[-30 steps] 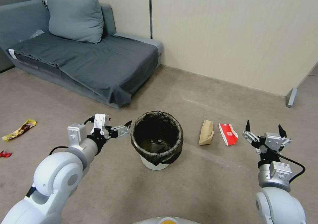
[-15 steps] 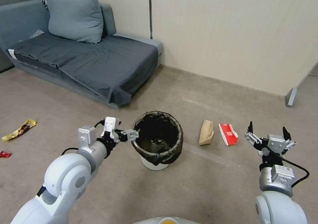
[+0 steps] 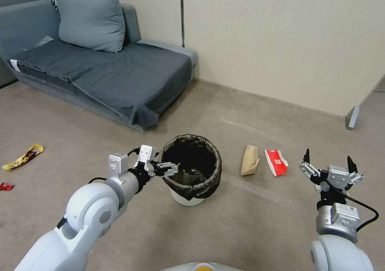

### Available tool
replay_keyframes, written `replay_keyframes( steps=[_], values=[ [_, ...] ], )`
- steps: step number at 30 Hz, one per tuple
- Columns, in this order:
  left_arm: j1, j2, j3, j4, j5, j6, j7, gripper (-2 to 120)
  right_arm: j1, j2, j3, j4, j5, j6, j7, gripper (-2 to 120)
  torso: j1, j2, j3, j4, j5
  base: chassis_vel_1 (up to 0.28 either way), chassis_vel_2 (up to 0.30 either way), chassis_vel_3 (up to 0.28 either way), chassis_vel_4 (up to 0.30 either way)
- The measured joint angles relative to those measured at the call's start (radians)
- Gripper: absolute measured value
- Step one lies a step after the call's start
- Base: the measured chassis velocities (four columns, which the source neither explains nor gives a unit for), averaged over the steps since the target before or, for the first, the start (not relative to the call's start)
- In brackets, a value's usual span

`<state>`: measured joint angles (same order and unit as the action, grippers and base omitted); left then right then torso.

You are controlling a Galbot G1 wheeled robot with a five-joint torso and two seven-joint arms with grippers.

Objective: Pick up the trash bin, then pick up the garbage from the floor and place it into the trash bin.

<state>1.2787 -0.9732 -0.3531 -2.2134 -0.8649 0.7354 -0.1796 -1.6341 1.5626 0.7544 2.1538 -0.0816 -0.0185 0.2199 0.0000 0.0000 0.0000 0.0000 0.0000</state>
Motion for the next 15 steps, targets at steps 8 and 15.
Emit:
replay_keyframes(
  steps=[8,15],
  values=[
    [-0.042,0.002,0.004,0.068,-0.008,0.000,-0.024,100,0.013,0.008,-0.007,-0.021,-0.010,0.003,0.000,100,0.000,0.000,0.000,0.0000,-0.0002,0.000,0.000,0.000,0.000],
    [-0.057,0.004,-0.035,0.095,-0.001,0.000,-0.023,100,0.032,0.006,-0.012,-0.045,-0.013,0.002,0.000,100,0.000,0.000,0.000,0.0001,0.0001,0.000,0.000,0.000,0.000]
  ],
)
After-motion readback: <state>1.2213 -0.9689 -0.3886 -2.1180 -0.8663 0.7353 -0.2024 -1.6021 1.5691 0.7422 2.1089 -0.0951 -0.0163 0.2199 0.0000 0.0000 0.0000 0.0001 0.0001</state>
